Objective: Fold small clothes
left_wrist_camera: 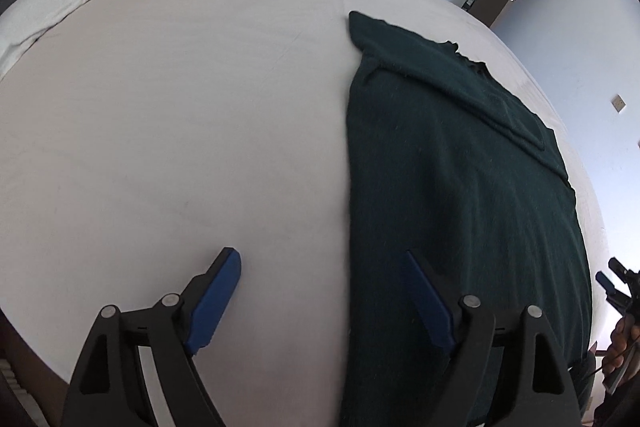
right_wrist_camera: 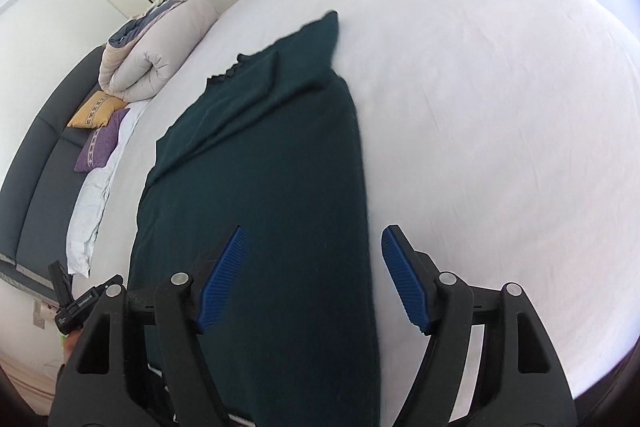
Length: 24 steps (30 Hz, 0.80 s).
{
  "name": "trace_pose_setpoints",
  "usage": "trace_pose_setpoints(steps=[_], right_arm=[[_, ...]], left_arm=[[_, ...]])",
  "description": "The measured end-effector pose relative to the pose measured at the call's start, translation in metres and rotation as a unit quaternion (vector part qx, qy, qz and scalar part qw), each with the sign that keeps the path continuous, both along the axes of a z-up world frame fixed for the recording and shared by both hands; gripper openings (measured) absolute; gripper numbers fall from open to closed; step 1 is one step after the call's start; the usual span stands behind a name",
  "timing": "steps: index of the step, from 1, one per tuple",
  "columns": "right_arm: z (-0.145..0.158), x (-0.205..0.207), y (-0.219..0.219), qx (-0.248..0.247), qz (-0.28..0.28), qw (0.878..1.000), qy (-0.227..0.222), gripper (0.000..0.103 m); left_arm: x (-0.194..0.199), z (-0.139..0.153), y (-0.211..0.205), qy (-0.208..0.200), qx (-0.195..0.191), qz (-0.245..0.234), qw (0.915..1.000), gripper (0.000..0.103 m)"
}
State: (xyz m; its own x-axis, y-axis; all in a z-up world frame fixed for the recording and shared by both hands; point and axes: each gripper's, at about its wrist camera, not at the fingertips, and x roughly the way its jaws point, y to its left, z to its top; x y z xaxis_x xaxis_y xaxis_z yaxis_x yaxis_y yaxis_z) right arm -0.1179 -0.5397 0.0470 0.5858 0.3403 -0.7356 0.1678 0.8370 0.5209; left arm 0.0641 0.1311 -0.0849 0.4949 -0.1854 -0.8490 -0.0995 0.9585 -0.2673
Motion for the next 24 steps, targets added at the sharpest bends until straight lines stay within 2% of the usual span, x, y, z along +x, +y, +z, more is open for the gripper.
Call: trace_pose_setpoints(steps=[2,4,8,10,15,19,23,24], right_arm=[[-0.014,-0.022,0.004,-0.001,0.008,1.0,0.025,0.07],[-0.021,-0.043,0.005,0.001,0.006,1.0,0.018,0.07],[-0.026,-0.063,0.005,0.032,0.008,0.999,0.025,0.07],[-0.028,-0.072,0.003,0.052,0.009,0.998,0.033,0.07],[-0.034,-0.089,-0.006,0.096,0.007,0.995,0.039,0.069],[-0.039,-0.099,-0.016,0.143,-0.006,0.989,0.044,0.069],[-0.04,-0.102,-0.018,0.158,-0.008,0.986,0.053,0.068],[-0.04,-0.102,-0.018,0.162,-0.007,0.985,0.055,0.068]], left_arm=[[-0.015,0.0,-0.001,-0.002,0.005,-0.001,1.0,0.086],[-0.025,0.0,-0.005,0.009,-0.004,-0.013,0.9999,0.091],[-0.036,-0.004,-0.016,0.037,-0.004,-0.056,0.9977,0.091],[-0.039,-0.004,-0.016,0.049,-0.018,-0.068,0.9963,0.09],[-0.043,-0.006,-0.014,0.086,-0.034,-0.098,0.9909,0.078],[-0.043,-0.006,-0.006,0.115,-0.062,-0.104,0.9859,0.062],[-0.041,-0.007,-0.004,0.138,-0.084,-0.101,0.9817,0.046],[-0.042,-0.008,-0.003,0.144,-0.098,-0.101,0.9796,0.045]])
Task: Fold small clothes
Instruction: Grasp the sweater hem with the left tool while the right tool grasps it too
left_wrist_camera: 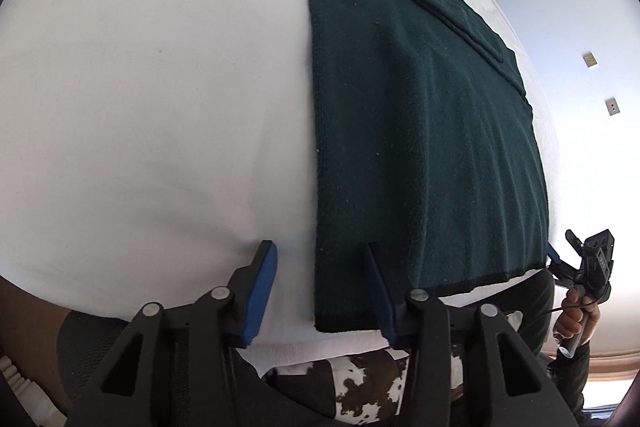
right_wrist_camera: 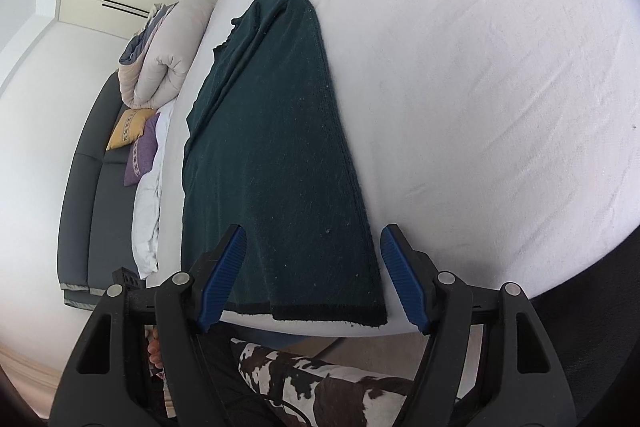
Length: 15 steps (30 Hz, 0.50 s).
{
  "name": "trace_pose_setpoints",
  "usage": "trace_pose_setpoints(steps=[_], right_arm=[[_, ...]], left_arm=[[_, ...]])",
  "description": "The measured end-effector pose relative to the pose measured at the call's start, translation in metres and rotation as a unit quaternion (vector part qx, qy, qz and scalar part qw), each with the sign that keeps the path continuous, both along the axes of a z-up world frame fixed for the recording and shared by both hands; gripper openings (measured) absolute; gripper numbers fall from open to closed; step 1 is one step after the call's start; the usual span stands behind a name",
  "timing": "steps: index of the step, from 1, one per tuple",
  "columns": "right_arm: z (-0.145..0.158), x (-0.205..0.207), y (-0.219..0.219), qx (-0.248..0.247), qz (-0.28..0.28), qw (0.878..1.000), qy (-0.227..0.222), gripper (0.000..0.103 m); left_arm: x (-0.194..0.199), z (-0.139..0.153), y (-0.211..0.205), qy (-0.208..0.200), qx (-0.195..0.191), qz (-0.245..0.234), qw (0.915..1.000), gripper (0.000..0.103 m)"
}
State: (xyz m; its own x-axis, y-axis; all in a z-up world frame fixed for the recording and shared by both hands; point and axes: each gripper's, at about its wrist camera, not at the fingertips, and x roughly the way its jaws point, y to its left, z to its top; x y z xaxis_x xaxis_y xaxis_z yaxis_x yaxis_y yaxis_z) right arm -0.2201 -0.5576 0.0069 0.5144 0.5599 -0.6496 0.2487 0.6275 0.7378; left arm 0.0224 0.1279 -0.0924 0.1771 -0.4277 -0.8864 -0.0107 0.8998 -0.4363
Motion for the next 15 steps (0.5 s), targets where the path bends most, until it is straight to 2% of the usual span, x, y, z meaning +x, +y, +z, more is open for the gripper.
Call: trace_pose_setpoints(steps=[3,5,13,15], right_arm=[[0.0,0.0,0.001,0.008,0.003,1.0,0.005,0.068],[-0.001,0.001,0.001,0.01,0.004,1.0,0.006,0.068],[-0.003,0.002,-0.001,0.022,-0.001,1.0,0.01,0.068],[-0.003,0.0,-0.002,0.02,-0.001,1.0,0.01,0.067]], left_arm=[[0.001,-0.005,0.006,0.021,-0.029,0.024,0.9991,0.046],[0.0,-0.005,0.011,0.027,-0.051,0.034,0.9977,0.053],[0.006,-0.005,0.005,0.039,-0.057,0.031,0.9971,0.052],[0.007,-0.006,0.004,0.038,-0.046,0.026,0.9979,0.024]])
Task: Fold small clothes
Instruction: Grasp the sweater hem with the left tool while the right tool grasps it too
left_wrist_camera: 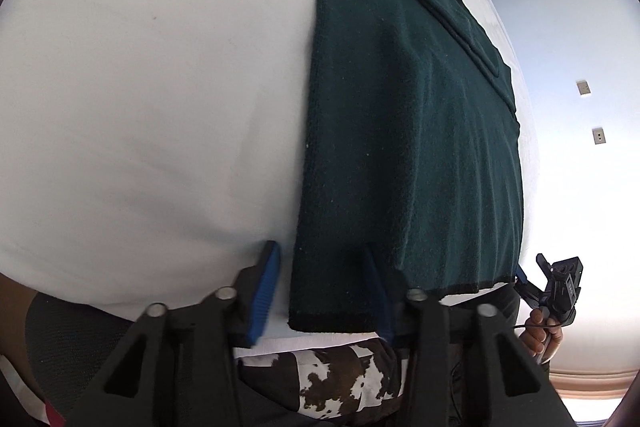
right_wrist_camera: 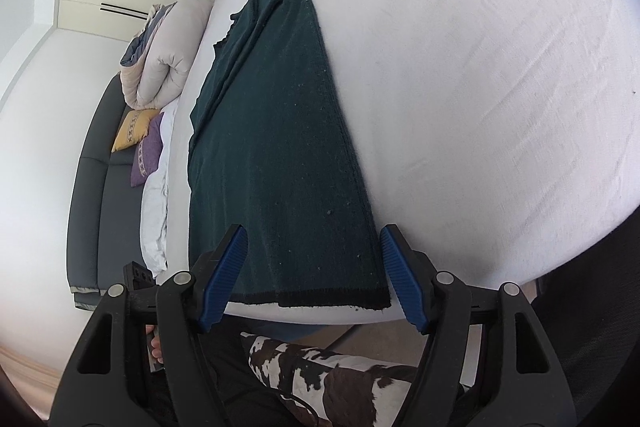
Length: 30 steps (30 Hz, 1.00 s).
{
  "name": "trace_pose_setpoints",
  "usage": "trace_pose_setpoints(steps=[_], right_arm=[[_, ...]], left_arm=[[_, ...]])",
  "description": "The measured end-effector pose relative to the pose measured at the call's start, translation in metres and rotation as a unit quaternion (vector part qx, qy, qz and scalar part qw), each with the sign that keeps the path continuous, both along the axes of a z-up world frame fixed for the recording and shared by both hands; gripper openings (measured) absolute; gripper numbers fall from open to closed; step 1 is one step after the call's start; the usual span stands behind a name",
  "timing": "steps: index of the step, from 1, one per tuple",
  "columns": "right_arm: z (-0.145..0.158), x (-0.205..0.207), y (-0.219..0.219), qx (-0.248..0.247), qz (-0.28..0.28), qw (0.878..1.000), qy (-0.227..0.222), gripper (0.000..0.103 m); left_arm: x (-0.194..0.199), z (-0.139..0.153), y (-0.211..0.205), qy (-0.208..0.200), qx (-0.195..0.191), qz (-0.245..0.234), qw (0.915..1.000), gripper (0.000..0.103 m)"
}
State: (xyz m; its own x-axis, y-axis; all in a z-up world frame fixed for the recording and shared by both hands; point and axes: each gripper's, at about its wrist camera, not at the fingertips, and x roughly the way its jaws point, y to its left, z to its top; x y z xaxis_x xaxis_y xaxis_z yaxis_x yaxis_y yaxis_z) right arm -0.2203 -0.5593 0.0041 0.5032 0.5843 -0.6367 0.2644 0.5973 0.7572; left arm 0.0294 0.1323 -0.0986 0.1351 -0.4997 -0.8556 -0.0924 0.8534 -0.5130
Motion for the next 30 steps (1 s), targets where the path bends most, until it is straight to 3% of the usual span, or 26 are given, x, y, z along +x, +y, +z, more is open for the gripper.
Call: trace_pose_setpoints(steps=[1,16,22,24,28,30], right_arm=[[0.0,0.0,0.0,0.001,0.0,1.0,0.0,0.067],[-0.004,-0.014,-0.004,-0.022,0.005,0.999,0.033,0.065],[-0.01,-0.007,0.004,-0.029,0.017,0.998,0.045,0.064],[-0.011,-0.007,0.002,-0.027,0.014,0.998,0.046,0.058],[-0.016,-0.009,-0.003,-0.019,0.007,0.999,0.051,0.031],[-0.017,-0.009,-0.004,-0.01,0.002,0.999,0.05,0.025]], left_arm=[[-0.001,-0.002,0.0,0.003,-0.004,0.0,1.0,0.006],[-0.021,0.02,0.022,-0.06,-0.039,0.046,0.9964,0.006],[-0.025,0.016,0.023,-0.059,-0.046,0.05,0.9959,0.006],[-0.026,0.014,0.024,-0.058,-0.05,0.054,0.9956,0.006],[-0.028,0.014,0.027,-0.061,-0.058,0.058,0.9948,0.006],[-0.029,0.016,0.028,-0.064,-0.061,0.06,0.9943,0.005]])
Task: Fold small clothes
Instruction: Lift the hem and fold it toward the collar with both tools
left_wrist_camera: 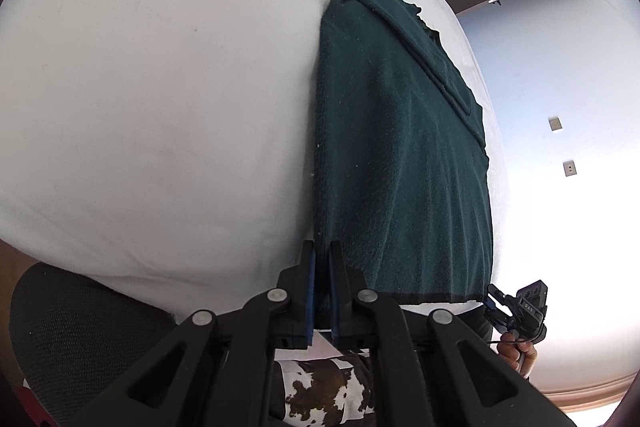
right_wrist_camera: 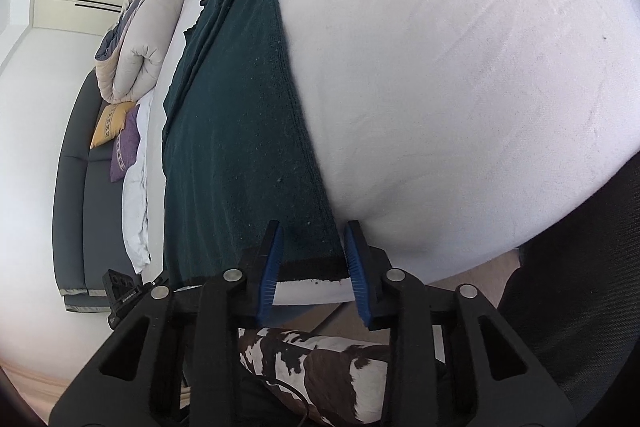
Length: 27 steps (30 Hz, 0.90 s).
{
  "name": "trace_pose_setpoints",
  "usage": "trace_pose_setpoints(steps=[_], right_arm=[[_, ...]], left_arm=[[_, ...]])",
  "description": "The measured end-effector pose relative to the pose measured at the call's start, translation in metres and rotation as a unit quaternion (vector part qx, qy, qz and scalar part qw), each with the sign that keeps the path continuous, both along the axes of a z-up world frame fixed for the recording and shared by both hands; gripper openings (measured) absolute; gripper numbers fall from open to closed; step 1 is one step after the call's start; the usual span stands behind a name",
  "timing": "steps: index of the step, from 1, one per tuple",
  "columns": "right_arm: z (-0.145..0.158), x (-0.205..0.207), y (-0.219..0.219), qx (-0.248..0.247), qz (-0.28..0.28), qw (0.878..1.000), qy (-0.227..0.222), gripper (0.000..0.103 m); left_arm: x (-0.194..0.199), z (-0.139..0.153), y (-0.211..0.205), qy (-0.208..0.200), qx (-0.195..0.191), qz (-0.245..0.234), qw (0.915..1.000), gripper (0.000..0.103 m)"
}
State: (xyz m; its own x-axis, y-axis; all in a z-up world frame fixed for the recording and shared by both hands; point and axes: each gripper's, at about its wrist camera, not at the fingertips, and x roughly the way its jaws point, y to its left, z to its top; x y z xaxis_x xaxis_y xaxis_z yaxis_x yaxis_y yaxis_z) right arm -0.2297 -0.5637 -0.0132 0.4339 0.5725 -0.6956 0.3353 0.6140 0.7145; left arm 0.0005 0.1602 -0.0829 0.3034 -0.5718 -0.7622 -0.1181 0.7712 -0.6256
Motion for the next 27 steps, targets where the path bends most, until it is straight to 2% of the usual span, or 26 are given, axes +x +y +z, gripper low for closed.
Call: trace_pose_setpoints(steps=[1,2,4,8,12,15,19,27], right_arm=[[0.0,0.0,0.0,0.003,0.0,1.0,-0.002,0.016],[0.001,0.0,0.001,0.003,0.002,1.0,-0.004,0.011],[0.004,0.0,0.004,0.008,0.004,1.0,-0.012,0.008],[0.02,0.002,0.006,0.015,0.008,0.999,-0.037,0.007],[0.042,0.01,0.001,0.034,0.004,0.998,-0.062,0.007],[0.058,0.026,-0.002,0.053,0.0,0.995,-0.082,0.007],[0.08,0.056,-0.006,0.069,-0.011,0.992,-0.108,0.007],[0.106,0.141,-0.016,0.06,-0.046,0.989,-0.131,0.007]], left_arm=[[0.0,0.001,0.0,-0.001,-0.001,0.001,1.0,0.005],[-0.001,0.001,0.0,-0.002,-0.002,0.002,1.0,0.005],[-0.001,0.002,0.0,-0.004,-0.005,0.003,1.0,0.005],[-0.003,0.01,0.0,-0.014,-0.021,0.003,0.9997,0.005],[0.0,0.023,0.005,-0.033,-0.074,0.018,0.9966,0.005],[0.007,0.036,0.01,-0.051,-0.117,0.037,0.9912,0.005],[0.026,0.049,0.02,-0.077,-0.164,0.07,0.981,0.005],[0.088,0.064,0.029,-0.1,-0.193,0.107,0.9702,0.005]])
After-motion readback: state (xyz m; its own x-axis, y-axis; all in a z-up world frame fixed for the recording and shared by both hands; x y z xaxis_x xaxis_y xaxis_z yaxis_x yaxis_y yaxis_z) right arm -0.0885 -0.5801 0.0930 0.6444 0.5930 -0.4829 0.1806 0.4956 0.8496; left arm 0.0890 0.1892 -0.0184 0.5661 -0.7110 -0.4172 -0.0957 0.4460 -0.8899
